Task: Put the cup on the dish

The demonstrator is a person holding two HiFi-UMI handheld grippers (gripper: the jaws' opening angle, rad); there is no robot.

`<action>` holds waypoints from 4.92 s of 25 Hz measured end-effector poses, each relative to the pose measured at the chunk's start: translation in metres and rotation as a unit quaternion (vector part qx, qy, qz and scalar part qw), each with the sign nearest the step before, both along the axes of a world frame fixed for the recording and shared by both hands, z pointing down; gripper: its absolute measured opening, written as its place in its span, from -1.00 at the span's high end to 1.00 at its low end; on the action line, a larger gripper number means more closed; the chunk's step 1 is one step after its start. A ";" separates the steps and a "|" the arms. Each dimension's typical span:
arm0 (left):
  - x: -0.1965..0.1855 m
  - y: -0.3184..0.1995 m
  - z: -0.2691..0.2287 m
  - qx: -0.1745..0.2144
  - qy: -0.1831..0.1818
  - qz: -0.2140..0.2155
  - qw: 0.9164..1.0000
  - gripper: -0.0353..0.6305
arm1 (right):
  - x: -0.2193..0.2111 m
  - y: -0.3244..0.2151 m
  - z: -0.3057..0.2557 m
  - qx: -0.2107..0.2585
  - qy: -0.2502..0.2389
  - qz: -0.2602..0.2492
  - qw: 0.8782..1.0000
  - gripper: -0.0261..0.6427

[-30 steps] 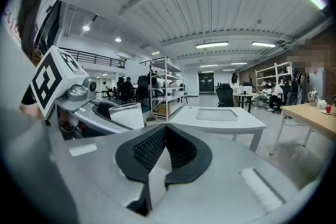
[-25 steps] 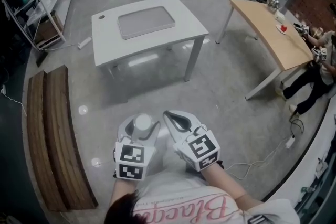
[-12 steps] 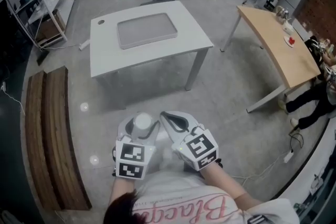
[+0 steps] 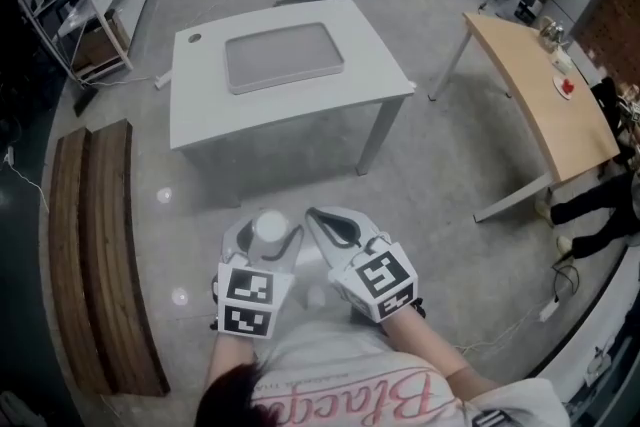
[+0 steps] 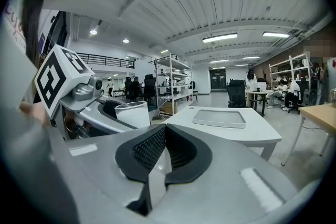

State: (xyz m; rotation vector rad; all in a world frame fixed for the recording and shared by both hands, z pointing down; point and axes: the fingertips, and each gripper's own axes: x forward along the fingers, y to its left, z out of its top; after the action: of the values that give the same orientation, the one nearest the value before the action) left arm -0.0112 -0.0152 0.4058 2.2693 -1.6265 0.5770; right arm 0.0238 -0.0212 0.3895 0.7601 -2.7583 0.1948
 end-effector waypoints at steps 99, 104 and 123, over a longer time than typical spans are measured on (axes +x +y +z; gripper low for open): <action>-0.085 -0.451 0.155 -0.043 -0.025 0.050 0.998 0.11 | -0.073 -0.379 0.082 -0.115 0.042 0.109 0.986 0.92; -0.085 -0.454 0.158 -0.051 -0.034 0.060 0.996 0.11 | -0.078 -0.379 0.082 -0.116 0.044 0.108 0.986 0.92; -0.098 -0.437 0.136 -0.051 -0.019 0.040 0.998 -0.18 | -0.081 -0.371 0.059 -0.086 0.029 0.093 0.991 0.93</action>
State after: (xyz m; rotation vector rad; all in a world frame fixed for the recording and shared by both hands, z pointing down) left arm -0.1088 -0.4519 0.5415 2.2696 -1.4939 0.7109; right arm -0.0572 -0.3922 0.4489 0.9599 -2.5745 0.4355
